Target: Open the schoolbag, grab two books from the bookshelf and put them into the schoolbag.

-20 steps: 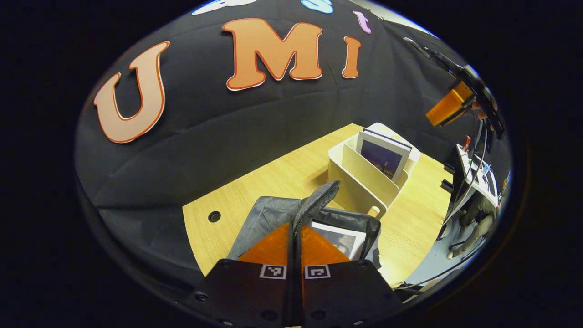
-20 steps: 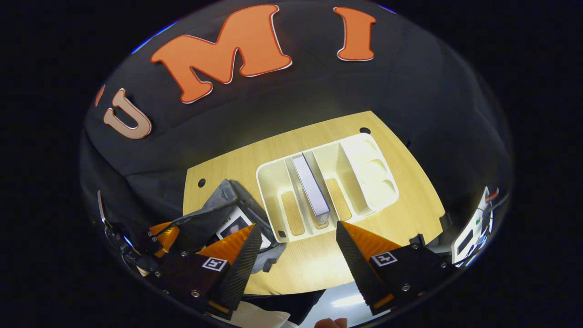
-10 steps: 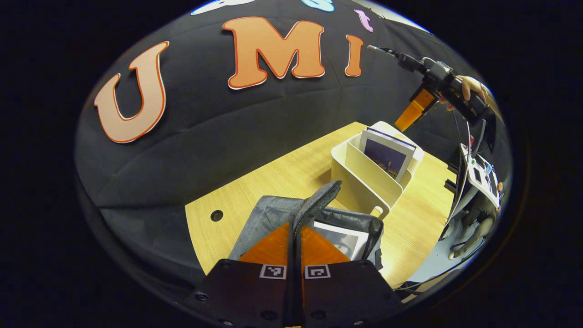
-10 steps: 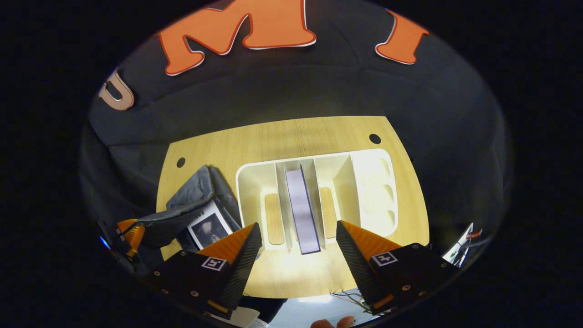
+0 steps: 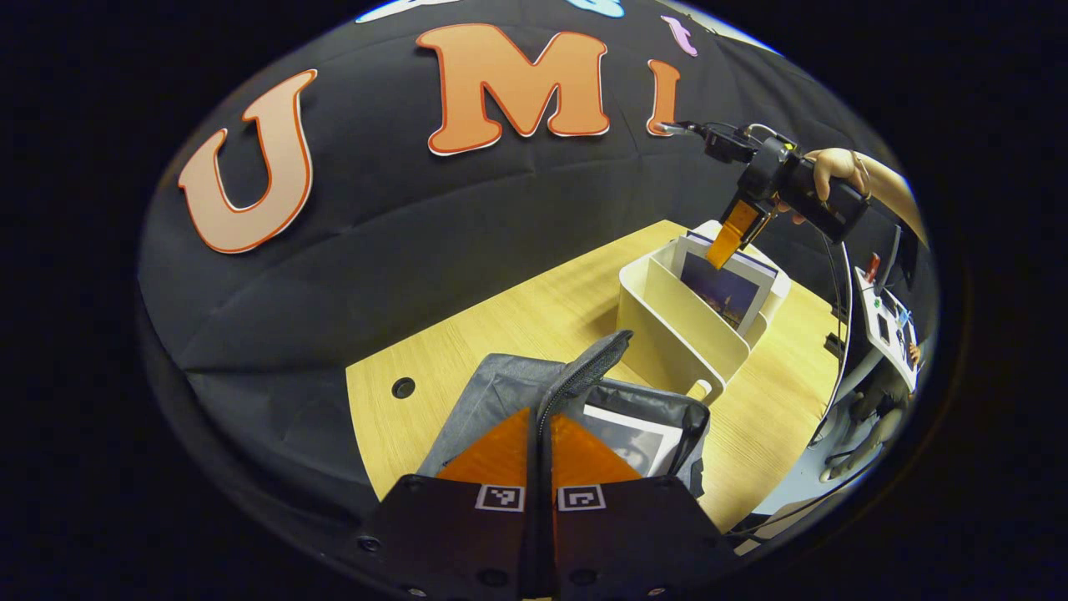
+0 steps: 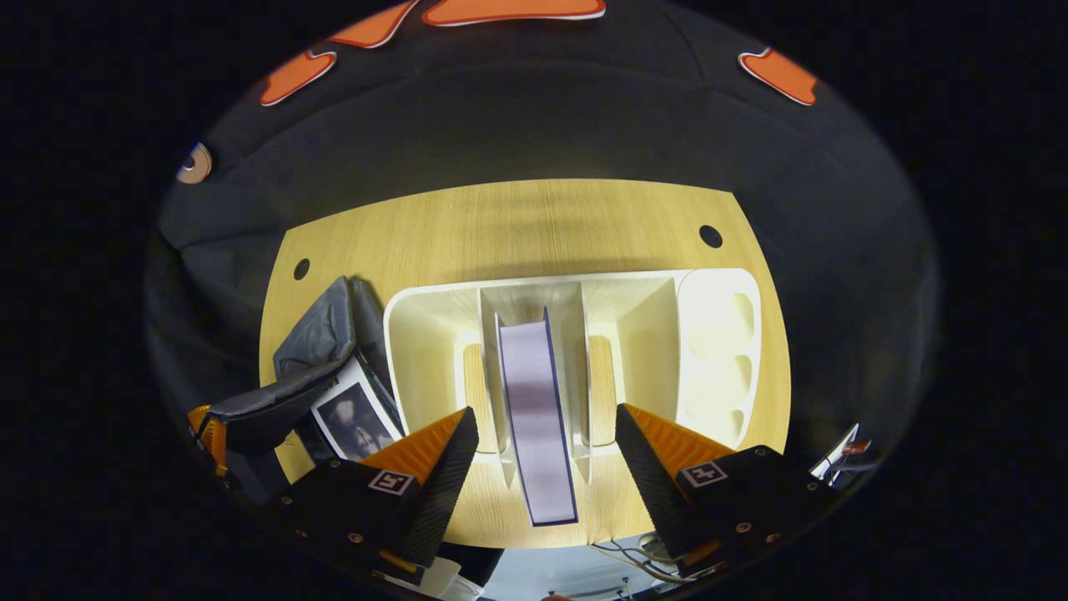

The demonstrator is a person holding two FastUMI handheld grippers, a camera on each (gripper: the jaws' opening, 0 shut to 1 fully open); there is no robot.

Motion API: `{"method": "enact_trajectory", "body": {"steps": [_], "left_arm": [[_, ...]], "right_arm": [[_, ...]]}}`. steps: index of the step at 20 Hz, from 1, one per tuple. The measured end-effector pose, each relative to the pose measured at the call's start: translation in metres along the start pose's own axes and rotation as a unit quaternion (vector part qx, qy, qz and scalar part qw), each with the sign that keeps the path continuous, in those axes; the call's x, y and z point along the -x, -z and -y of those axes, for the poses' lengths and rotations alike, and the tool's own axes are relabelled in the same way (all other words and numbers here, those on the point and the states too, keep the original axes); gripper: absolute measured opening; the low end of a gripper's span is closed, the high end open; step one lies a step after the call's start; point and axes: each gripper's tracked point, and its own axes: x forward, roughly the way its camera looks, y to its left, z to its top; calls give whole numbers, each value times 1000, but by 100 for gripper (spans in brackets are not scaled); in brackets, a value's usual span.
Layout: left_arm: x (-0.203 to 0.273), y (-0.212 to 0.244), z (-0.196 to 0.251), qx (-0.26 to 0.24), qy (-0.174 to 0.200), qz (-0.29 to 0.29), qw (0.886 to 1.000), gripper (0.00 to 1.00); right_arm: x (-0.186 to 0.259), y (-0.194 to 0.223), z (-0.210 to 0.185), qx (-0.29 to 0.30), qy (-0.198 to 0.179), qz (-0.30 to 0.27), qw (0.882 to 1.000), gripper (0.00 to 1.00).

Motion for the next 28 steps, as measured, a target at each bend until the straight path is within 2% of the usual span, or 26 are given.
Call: {"method": "enact_trajectory", "body": {"steps": [2, 6, 10, 11, 13, 17, 22, 26, 28], "left_arm": [[0, 0, 1, 0, -1, -2, 1000, 1], [-1, 1, 2, 6, -1, -3, 1000, 1], [-2, 2, 6, 4, 0, -4, 1000, 1], [-1, 3, 6, 3, 0, -5, 1000, 1], [-1, 4, 8, 2, 1, -4, 1000, 1], [-2, 5, 11, 5, 6, -4, 1000, 1], [-3, 4, 13, 1, 13, -1, 1000, 1], [-1, 2, 16, -6, 17, 1, 1000, 1], [-3, 2, 16, -11, 20, -1, 1000, 1]], "right_arm": [[-8, 4, -1, 1, -1, -11, 1000, 99], [-19, 9, 0, -1, 3, -22, 1000, 84], [-23, 10, 3, -12, 5, -21, 1000, 56], [-22, 9, 4, -17, 9, -16, 1000, 42], [-18, 11, 5, -27, 8, -14, 999, 37], [7, 5, -1, -43, -5, 5, 999, 34], [59, 3, 0, -44, 1, 40, 998, 33], [94, 18, 8, -41, 8, 56, 998, 33], [109, 28, 6, -49, 0, 67, 997, 33]]}}
